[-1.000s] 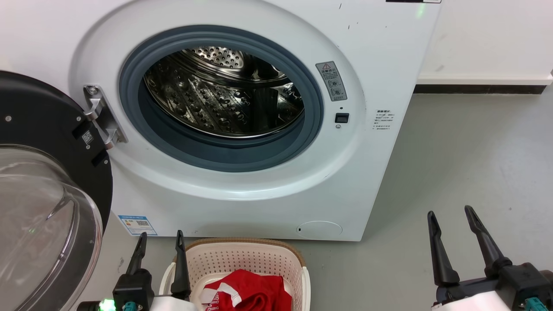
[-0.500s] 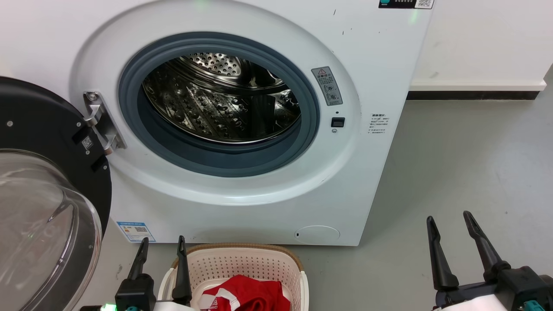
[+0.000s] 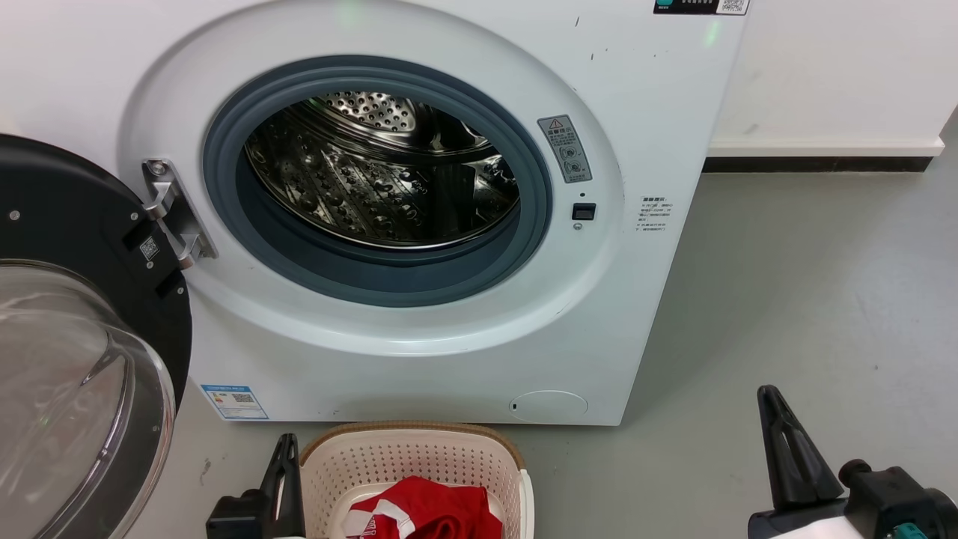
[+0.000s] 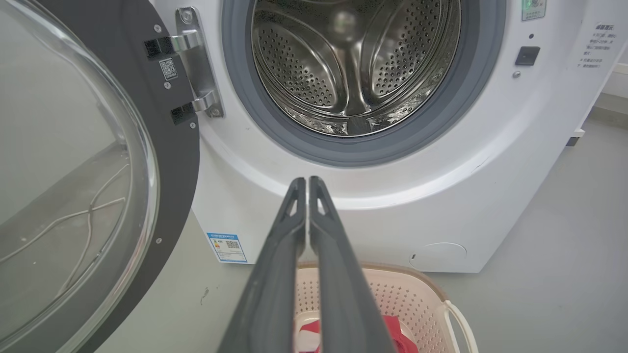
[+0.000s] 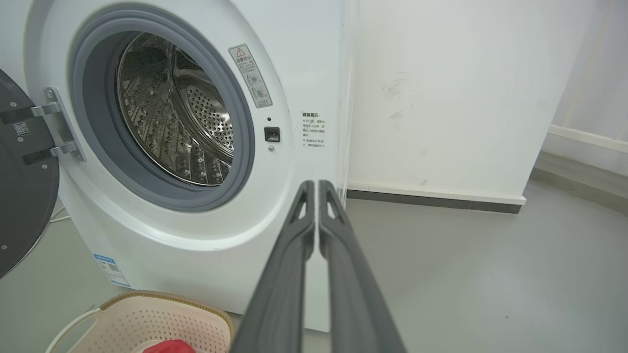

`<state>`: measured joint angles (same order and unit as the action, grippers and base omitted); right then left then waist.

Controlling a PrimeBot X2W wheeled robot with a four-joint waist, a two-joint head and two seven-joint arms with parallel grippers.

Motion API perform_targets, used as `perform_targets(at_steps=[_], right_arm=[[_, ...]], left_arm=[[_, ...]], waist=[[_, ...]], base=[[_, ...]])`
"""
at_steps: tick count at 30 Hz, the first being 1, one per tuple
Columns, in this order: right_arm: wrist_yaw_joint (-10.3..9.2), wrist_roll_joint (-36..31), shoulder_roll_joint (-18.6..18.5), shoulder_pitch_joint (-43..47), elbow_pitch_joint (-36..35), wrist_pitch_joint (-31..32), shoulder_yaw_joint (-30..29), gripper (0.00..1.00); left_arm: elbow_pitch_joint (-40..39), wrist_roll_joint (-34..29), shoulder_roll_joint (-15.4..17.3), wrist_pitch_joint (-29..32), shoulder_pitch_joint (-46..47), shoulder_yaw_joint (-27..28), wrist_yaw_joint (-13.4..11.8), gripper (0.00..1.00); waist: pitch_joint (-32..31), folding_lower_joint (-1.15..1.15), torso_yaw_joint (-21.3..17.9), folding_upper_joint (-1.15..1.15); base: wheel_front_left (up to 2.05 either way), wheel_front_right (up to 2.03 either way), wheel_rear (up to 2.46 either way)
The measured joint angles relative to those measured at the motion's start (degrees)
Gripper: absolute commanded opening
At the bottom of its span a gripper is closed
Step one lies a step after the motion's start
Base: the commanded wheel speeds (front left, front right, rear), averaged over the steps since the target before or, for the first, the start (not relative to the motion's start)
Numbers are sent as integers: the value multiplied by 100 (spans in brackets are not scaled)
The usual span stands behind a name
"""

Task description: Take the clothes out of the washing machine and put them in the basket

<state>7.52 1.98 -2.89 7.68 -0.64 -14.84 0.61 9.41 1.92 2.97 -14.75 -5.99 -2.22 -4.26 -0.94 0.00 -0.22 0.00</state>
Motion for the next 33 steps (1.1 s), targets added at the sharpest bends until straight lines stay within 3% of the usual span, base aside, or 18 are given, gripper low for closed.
perform_targets(at_steps=[33], right_arm=[[-1, 3693, -138, -416, 594, 638, -23, 0]], left_arm=[[227, 3496, -5, 838, 368, 323, 442, 0]], waist=[[30, 0, 6, 0]], base=[[0, 0, 0]])
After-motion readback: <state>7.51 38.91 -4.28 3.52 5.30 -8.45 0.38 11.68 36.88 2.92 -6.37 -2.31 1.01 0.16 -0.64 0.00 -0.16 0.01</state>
